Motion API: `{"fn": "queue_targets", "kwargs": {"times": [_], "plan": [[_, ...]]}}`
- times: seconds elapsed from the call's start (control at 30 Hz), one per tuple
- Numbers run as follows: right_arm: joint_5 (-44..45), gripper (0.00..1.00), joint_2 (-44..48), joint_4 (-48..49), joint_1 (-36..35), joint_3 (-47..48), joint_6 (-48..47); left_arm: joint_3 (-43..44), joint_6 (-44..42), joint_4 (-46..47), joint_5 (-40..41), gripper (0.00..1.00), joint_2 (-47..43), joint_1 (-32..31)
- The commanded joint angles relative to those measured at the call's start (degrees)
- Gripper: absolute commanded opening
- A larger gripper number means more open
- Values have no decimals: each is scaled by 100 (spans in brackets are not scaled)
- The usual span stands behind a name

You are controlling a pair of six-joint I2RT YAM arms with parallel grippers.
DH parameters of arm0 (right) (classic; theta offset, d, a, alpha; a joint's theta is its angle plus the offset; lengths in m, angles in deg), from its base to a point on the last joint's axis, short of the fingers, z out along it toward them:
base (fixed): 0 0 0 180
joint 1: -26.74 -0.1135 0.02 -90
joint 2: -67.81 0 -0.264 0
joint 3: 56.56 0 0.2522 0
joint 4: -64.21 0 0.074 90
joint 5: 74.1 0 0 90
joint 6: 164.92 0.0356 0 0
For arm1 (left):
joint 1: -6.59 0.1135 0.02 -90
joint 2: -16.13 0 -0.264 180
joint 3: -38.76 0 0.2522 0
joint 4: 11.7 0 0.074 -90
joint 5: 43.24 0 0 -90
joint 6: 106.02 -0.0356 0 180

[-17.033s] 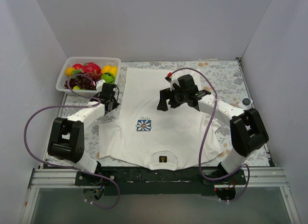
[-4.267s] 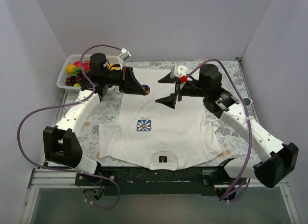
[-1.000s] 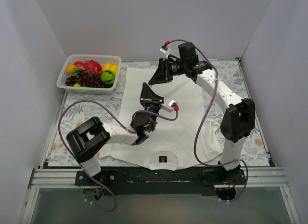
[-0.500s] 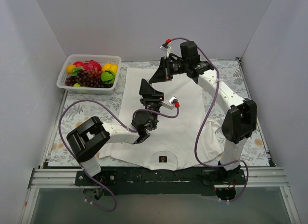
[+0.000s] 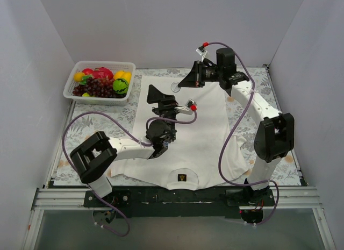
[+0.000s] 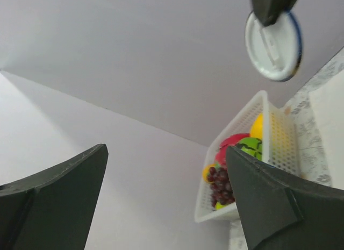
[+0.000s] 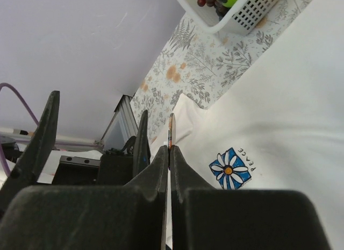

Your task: Pin the brooch onto the clothing

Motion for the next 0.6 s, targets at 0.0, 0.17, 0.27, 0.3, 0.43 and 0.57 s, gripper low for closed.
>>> {"fn": "queue_targets", "kwargs": {"times": [0.0,0.17,0.27,0.3,0.43,0.57], "plan": [[194,1,360,647,141,-158,185,429,2257,-1153,327,93,-922,-18],[290,1,316,314,168,-123,-51,1624,5693,-6331,-645,98,-1416,26],[387,1,359,-3,168,-106,-394,2117,6830,-7459,-1348,98,-1451,61],[370,1,368,-47,176,-114,-490,2197,7206,-7713,-1534,98,-1495,70],[220,1,482,-205,176,-141,-973,2723,8173,-8890,-2773,98,-1565,358],[-34,1,702,-135,185,-307,-1272,3199,8975,-9570,-4292,98,-1653,947]]}}
